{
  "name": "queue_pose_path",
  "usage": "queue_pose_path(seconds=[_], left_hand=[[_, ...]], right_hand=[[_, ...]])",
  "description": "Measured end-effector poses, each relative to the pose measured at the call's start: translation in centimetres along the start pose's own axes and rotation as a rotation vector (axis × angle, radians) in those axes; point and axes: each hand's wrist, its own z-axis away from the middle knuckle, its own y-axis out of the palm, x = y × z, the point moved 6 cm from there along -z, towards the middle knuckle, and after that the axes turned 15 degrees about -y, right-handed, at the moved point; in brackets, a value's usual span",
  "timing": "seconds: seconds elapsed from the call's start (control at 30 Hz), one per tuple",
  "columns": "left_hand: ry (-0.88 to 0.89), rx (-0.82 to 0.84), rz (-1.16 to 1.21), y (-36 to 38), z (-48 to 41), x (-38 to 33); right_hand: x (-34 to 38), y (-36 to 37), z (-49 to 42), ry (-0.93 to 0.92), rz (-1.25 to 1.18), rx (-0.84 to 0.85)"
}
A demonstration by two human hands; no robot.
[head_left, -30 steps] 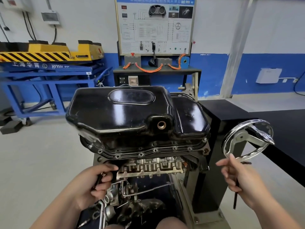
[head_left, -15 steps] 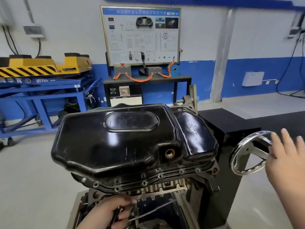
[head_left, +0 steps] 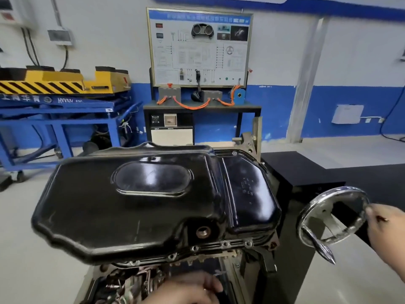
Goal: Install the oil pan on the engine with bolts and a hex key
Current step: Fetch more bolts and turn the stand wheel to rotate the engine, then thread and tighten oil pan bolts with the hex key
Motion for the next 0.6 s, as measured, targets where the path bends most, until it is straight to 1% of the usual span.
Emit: queue_pose_path(seconds=[0.03, 0.07, 0.13, 0.23, 0.27, 0.3, 0.4, 0.47, 0.5, 0.53, 0.6], left_hand=[[0.053, 0.043, 0.044, 0.6, 0.8, -0.8], [0.121, 0.083, 0.046, 1.5, 1.7, -1.6], [0.229, 0.164, 0.013, 3.5, 3.6, -3.1], [0.385, 0.298, 0.053, 5.5, 7.6, -6.0], [0.451, 0.293, 0.059, 5.7, 9.0, -7.2], [0.499, 0.262, 0.104, 5.6, 10.5, -8.4], [0.634, 0.02, 0.252, 3.7, 14.8, -12.2], [0.751, -0.198, 0.201, 1.4, 17.4, -15.7], [0.783, -0.296, 0.16, 0.2, 18.4, -17.7], [0.797, -0.379, 0.124, -1.2, 19.0, -19.6], [0.767, -0.513, 0.072, -4.1, 19.7, -22.5]], right_hand=[[0.9, -0.1, -0.5, -0.028, -0.044, 0.015], [2.0, -1.1, -0.6, -0.001, -0.069, 0.022], [3.0, -3.1, -1.5, 0.004, -0.148, -0.028], [4.8, -6.3, -2.6, 0.0, -0.338, -0.099], [5.8, -7.6, -3.1, -0.014, -0.392, -0.111], [7.2, -8.8, -4.0, -0.064, -0.445, -0.135], [14.0, -13.0, -5.9, -0.277, -0.586, -0.142], [19.1, -15.5, -6.8, -0.434, -0.671, -0.143], [21.3, -16.5, -7.2, -0.497, -0.719, -0.135], [23.2, -17.1, -7.8, -0.543, -0.772, -0.121], [26.6, -17.8, -9.2, -0.598, -0.858, -0.044]])
